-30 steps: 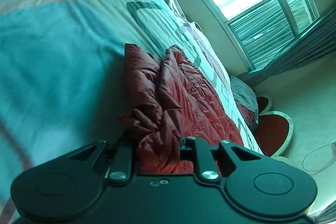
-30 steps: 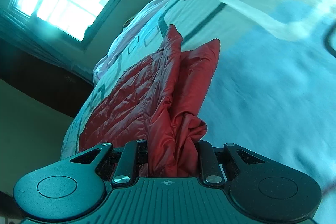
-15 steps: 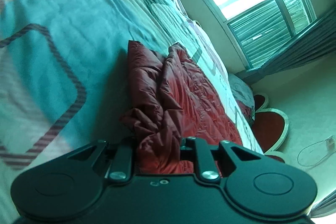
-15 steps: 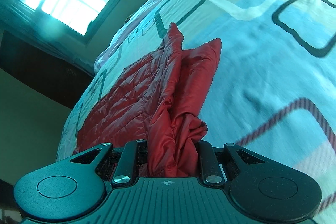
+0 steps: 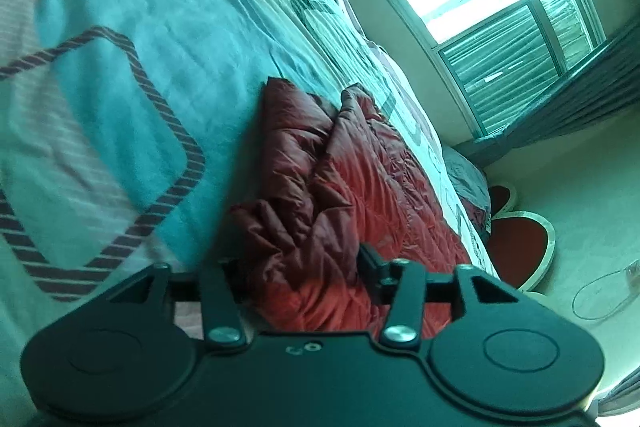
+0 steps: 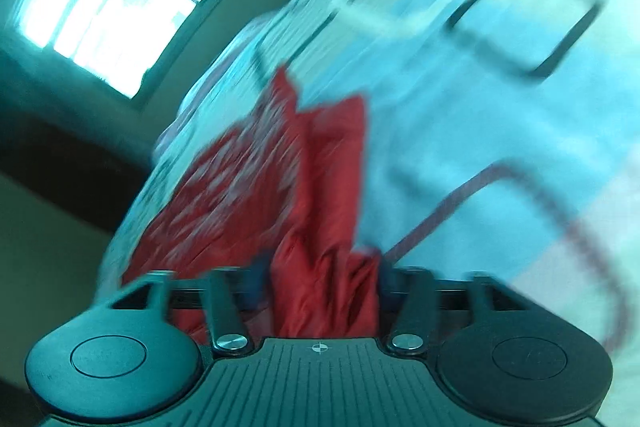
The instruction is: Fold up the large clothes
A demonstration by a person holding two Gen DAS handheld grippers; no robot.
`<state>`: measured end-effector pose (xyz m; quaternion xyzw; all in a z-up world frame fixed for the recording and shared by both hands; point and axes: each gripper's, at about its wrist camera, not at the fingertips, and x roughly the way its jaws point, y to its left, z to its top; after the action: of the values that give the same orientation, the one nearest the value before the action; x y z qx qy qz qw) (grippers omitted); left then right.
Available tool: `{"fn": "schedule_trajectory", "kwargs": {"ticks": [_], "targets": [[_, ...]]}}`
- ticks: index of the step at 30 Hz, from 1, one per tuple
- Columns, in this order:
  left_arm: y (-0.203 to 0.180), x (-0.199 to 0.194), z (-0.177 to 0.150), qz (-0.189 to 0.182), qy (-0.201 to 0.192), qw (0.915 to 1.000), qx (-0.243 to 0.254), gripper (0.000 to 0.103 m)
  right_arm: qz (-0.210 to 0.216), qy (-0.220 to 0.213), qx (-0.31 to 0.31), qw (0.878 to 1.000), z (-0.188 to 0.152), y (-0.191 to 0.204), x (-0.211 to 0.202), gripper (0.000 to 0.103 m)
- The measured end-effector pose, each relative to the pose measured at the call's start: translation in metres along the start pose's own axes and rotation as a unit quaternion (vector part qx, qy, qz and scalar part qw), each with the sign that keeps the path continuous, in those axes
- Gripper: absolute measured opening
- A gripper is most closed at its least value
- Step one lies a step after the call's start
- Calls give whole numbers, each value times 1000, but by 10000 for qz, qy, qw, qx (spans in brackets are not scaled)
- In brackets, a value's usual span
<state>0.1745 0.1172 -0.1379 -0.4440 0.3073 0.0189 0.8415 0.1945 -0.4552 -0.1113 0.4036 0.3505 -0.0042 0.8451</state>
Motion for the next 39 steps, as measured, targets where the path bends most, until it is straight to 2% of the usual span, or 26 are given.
{"fn": "schedule_trajectory", "kwargs": {"ticks": [3,4,5,6,7,9,10,12,14,18,20,22,23,25,27,29,32,35,39], "targets": [[1,-1,-1,-49,48,10000,66,50,-154,-324,156,9992,12,-11,-21,78],[1,-1,-1,-67,69,9999,98,49,-132,-445,167,9988,15,-12,-28,72],[1,0,0,-74,89,9999,107,48,-99,-482,99,9987,17,-7,-32,47],[2,0,0,-96,103,9999,77,48,-97,-487,-28,9988,18,1,-35,33],[3,1,1,-150,119,9998,38,47,-62,-495,-161,9986,19,8,-37,31],[4,2,4,-231,119,9997,38,33,197,-357,-517,9978,11,34,-35,17],[4,2,4,-285,104,9995,84,27,304,-203,-673,9971,5,46,-31,17],[-2,-1,4,-312,20,9992,254,19,539,147,-1075,9926,-14,75,-19,17],[-12,-8,2,-307,-99,9984,470,18,726,438,-1392,9866,-35,101,-8,16],[-24,-18,1,-395,-193,9973,587,17,1128,909,-1736,9741,-69,143,16,12],[-29,-21,2,-462,-200,9968,622,17,961,1237,-1945,9683,-85,155,36,11],[-32,-22,1,-506,-158,9961,708,17,531,1616,-2260,9592,-103,158,63,9],[-33,-22,1,-511,-135,9958,748,17,408,1652,-2311,9579,-109,155,73,0],[-36,-22,-1,-479,-112,9956,801,17,410,1665,-2032,9640,-109,147,82,0],[-35,-22,1,-460,-88,9956,812,17,411,1705,-2046,9630,-107,148,81,0],[-35,-23,1,-438,-73,9956,829,17,410,1644,-1937,9663,-100,152,72,0],[-38,-25,2,-453,-77,9949,900,17,707,1423,-1899,9689,-92,160,42,0],[-51,-30,1,-483,-95,9925,1117,17,852,1579,-1888,9655,-96,164,39,0],[-79,-38,0,-683,-76,9850,1585,17,656,1915,-1844,9618,-113,161,69,0]]}}
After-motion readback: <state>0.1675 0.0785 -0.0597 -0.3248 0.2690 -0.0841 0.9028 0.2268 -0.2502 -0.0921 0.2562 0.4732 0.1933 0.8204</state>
